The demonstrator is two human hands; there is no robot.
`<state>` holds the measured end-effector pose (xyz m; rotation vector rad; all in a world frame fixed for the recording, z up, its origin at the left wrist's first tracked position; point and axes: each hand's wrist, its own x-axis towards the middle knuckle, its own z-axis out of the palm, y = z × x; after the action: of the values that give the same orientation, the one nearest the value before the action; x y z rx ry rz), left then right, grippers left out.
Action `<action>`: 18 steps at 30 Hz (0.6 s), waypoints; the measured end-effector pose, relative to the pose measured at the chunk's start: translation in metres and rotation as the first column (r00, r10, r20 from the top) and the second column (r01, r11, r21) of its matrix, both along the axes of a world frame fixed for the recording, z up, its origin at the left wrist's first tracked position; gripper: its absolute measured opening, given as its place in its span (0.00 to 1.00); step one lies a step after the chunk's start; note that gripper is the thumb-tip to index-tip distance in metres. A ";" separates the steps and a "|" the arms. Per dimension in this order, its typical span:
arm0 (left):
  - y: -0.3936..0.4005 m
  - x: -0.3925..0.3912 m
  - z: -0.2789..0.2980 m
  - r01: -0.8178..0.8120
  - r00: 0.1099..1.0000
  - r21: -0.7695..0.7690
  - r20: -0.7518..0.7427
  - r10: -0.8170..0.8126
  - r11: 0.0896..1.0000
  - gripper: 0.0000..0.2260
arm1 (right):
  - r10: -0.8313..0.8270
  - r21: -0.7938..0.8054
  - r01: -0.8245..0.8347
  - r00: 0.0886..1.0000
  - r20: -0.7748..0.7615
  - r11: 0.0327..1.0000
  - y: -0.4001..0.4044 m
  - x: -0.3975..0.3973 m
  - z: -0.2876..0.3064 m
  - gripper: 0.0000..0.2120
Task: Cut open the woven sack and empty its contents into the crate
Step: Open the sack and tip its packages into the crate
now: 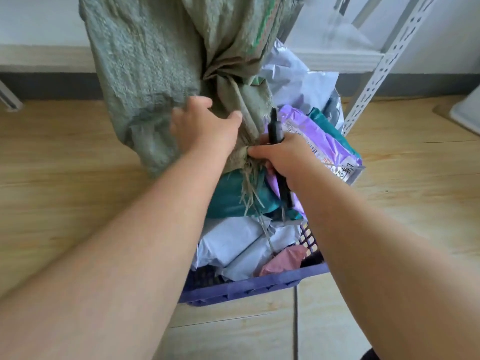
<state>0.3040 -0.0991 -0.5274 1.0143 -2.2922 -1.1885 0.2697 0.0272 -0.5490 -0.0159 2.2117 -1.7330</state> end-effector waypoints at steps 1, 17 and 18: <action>0.012 0.009 -0.007 -0.007 0.999 0.045 -0.034 0.008 0.999 0.27 | 0.020 -0.034 -0.019 1.000 0.022 0.999 0.003 -0.002 0.000 0.10; 0.038 0.011 -0.041 0.153 0.985 0.135 0.060 -0.162 0.979 0.23 | 0.090 0.592 0.064 0.970 -0.227 0.803 0.066 -0.032 0.011 0.43; 0.035 0.015 -0.043 0.178 0.983 0.174 0.022 -0.184 0.968 0.21 | 0.114 0.608 0.046 0.968 -0.223 0.793 0.066 -0.029 0.006 0.40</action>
<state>0.3189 -0.0644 -0.5702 0.9070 -2.3870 -1.4743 0.2409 0.0928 -0.5432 -0.1265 2.8407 -0.9554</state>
